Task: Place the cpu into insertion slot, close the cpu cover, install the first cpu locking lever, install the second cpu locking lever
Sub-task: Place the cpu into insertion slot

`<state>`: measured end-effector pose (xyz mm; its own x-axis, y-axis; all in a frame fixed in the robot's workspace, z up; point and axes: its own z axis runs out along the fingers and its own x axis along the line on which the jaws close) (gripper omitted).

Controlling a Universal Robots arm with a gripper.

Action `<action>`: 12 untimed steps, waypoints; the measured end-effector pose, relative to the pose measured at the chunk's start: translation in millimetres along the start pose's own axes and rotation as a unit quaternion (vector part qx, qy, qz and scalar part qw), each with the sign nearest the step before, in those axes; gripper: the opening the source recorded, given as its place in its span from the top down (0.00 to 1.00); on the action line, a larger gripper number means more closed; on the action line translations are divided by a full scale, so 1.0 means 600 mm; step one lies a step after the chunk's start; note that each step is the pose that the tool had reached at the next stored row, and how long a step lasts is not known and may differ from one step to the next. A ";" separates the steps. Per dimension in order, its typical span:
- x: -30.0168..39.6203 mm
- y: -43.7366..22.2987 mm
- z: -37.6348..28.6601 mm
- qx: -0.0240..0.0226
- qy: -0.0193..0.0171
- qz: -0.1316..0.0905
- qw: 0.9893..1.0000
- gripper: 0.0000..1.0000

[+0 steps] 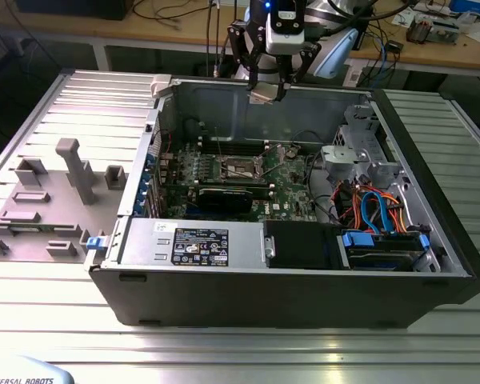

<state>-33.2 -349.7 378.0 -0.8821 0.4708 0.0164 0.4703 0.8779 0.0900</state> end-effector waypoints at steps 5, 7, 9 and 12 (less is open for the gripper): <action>0.000 0.000 0.000 0.000 -0.002 0.024 1.000 0.46; 0.000 0.000 0.000 -0.001 -0.004 0.040 0.999 0.46; 0.000 0.000 0.000 -0.001 -0.005 0.059 0.998 0.46; 0.000 0.000 0.001 -0.001 -0.008 0.084 0.996 0.46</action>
<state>-33.2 -349.7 377.7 -0.7899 0.6130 0.0163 0.6118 0.7859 0.0900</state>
